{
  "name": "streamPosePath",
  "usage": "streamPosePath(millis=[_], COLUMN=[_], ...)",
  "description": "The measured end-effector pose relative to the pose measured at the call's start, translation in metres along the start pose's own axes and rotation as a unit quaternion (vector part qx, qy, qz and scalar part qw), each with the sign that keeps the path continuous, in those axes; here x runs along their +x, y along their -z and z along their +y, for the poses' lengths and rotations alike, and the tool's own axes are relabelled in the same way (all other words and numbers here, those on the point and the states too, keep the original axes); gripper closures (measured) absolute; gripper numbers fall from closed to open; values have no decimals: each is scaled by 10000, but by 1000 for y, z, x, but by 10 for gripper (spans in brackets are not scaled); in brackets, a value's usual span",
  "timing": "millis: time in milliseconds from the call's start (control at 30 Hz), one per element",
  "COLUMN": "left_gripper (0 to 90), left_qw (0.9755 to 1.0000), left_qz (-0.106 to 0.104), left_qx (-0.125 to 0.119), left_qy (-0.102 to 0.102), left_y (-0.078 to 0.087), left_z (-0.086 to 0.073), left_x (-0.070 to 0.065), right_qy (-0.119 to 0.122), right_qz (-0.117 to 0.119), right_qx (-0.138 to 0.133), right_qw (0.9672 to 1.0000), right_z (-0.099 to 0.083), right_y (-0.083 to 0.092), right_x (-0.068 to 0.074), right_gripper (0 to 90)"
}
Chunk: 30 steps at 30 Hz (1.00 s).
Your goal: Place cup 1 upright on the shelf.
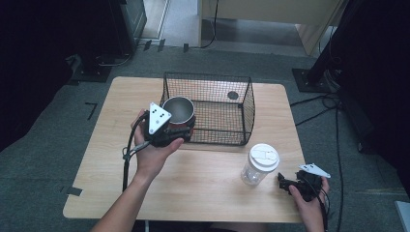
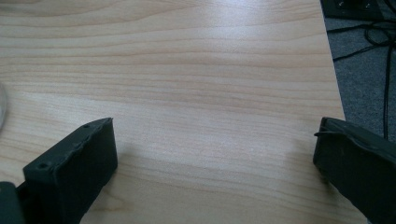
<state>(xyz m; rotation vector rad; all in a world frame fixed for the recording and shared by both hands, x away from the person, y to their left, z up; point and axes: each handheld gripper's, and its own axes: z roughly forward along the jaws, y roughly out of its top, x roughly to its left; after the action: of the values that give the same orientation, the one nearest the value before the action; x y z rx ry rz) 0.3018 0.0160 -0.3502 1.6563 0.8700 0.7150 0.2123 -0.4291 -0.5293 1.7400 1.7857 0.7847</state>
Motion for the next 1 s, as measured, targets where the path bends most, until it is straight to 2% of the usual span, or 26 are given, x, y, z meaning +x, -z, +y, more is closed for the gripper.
streamPosePath(millis=[200, 367, 467, 633, 700, 867, 1000], left_gripper=[78, 78, 78, 78, 78, 78, 77], left_qw=[9999, 9997, 9992, 9990, 9983, 9979, 9971], left_qz=[40, 144, 268, 302, 443, 432, 473], left_qx=[-141, -195, -281, -344, -369, -470, -588], left_qy=[-8, -46, 2, -8, -63, -117, -78], left_y=[-7, -16, -25, -34, -42, -54, -60], left_z=[3, 4, 2, 1, 0, -3, -6], left_x=[1, 4, 8, 11, 12, 15, 15], right_qy=[1, 0, 0, 5, -1, 1, 1], right_qz=[0, 0, 0, 0, 3, 3, 3], right_qx=[1, -2, -2, -4, -1, -4, -4], right_qw=[10000, 10000, 10000, 10000, 10000, 10000, 10000], right_z=[0, 0, 0, 0, 0, 0, 0], right_y=[0, 0, 0, 0, 0, 0, 0], right_x=[0, 0, 0, 0, 0, 0, 0], right_gripper=[0, 0, 0, 0, 0, 0, 0])
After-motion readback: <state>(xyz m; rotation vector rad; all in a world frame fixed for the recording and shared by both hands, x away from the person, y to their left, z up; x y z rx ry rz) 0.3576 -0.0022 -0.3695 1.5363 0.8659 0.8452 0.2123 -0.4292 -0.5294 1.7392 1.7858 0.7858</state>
